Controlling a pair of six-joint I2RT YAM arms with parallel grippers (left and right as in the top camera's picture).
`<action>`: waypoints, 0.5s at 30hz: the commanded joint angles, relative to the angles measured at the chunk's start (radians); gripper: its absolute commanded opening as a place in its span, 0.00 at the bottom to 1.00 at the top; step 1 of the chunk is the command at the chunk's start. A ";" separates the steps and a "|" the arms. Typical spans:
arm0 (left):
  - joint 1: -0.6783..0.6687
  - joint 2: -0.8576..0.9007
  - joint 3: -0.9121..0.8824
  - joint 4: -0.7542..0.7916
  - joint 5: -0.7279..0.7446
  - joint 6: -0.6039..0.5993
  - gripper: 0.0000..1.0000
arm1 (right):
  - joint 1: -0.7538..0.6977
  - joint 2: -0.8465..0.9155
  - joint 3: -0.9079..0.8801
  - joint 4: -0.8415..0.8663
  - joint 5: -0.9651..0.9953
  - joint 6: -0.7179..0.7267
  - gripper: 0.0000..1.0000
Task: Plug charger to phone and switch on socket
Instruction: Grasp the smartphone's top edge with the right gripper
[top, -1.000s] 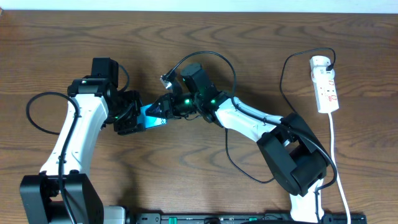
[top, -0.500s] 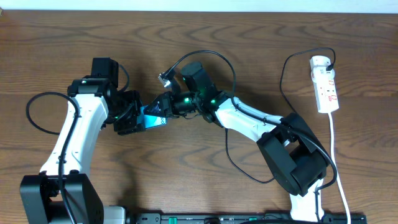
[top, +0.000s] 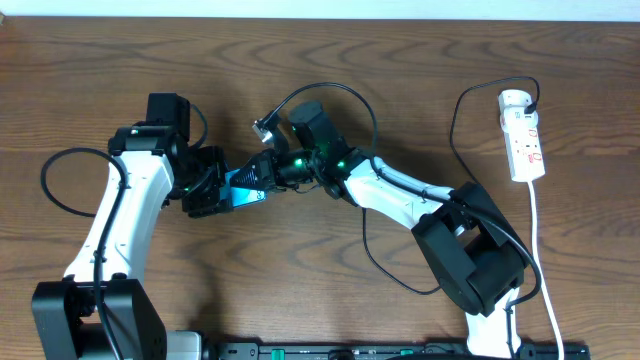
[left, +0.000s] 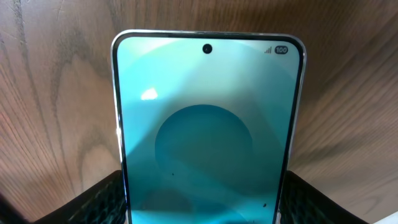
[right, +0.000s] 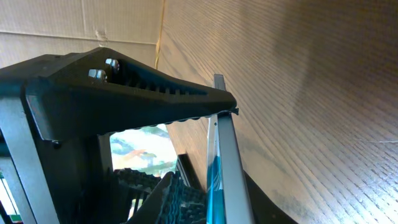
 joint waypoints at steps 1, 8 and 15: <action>-0.002 0.000 0.002 0.001 -0.026 0.006 0.07 | 0.019 -0.008 0.009 -0.001 -0.025 0.001 0.24; -0.002 0.000 0.002 0.002 -0.025 0.011 0.07 | 0.019 -0.008 0.009 -0.021 -0.010 -0.015 0.21; -0.002 0.000 0.002 0.002 -0.025 0.026 0.07 | 0.019 -0.008 0.009 -0.040 0.011 -0.033 0.14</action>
